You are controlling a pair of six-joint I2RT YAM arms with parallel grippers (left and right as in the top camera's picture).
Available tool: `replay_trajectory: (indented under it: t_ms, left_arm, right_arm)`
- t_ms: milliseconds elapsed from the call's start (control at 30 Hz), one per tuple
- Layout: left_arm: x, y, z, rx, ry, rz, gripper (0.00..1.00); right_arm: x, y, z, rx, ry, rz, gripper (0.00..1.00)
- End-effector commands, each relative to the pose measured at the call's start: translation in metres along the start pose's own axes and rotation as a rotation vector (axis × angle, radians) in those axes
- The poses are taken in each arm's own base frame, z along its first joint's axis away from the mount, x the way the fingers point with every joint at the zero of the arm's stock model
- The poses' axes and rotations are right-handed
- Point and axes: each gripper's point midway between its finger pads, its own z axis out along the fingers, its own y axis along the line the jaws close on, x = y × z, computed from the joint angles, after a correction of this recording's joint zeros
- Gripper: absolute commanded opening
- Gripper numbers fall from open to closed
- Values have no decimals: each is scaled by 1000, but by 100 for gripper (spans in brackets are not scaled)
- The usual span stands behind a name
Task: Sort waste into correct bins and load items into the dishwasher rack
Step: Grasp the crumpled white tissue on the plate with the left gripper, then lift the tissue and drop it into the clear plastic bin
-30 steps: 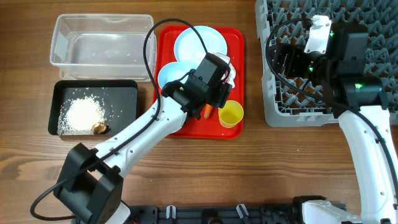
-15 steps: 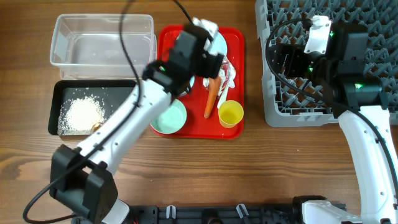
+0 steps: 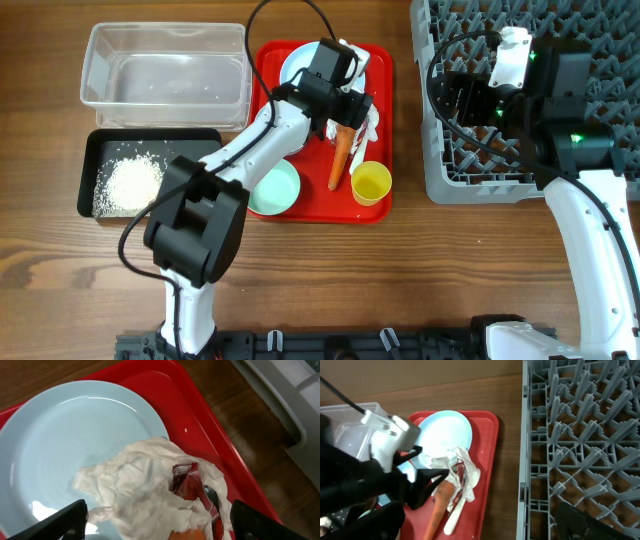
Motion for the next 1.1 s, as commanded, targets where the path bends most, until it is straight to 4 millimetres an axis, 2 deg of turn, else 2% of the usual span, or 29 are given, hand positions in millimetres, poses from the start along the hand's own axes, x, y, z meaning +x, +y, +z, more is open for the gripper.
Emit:
replay_trajectory:
  t_ms: [0, 167, 267, 367, 433, 500, 533, 667, 700, 733, 800, 900, 1067]
  left_arm:
    - [9, -1, 20, 12, 18, 25, 91]
    - [19, -3, 37, 22, 31, 25, 88]
    - [21, -13, 40, 77, 31, 24, 76]
    - [22, -12, 41, 76, 34, 25, 70]
    - [22, -12, 41, 76, 35, 25, 59]
    - [22, -12, 41, 76, 35, 25, 38]
    - [22, -12, 41, 76, 34, 25, 33]
    - [22, -12, 41, 76, 35, 24, 20]
    - [22, -12, 41, 76, 35, 24, 9]
    - [22, -12, 41, 76, 35, 24, 4]
    - [21, -13, 41, 77, 32, 24, 4]
    - [1, -13, 25, 76, -13, -23, 4]
    - [-63, -14, -46, 78, -184, -24, 4]
  right_arm:
    - [-7, -2, -4, 14, -16, -12, 99]
    - [-7, -2, -4, 15, -15, -11, 100]
    - [-6, -3, -4, 20, -12, -11, 99]
    - [-4, -6, -4, 39, -6, -8, 100]
    - [-4, -6, -4, 39, -5, -8, 100]
    - [-4, -6, -4, 39, -3, -7, 99]
    - [-3, -6, -4, 39, -3, -8, 99]
    - [-3, -7, -4, 39, 0, -7, 100]
    - [-3, -7, -4, 39, 0, -7, 100]
    - [-3, -7, -4, 39, 0, -7, 100]
    - [-3, -7, -4, 39, 0, -7, 99]
    - [-1, -7, -4, 40, 6, -6, 100]
    - [-1, -7, -4, 40, 5, -5, 100]
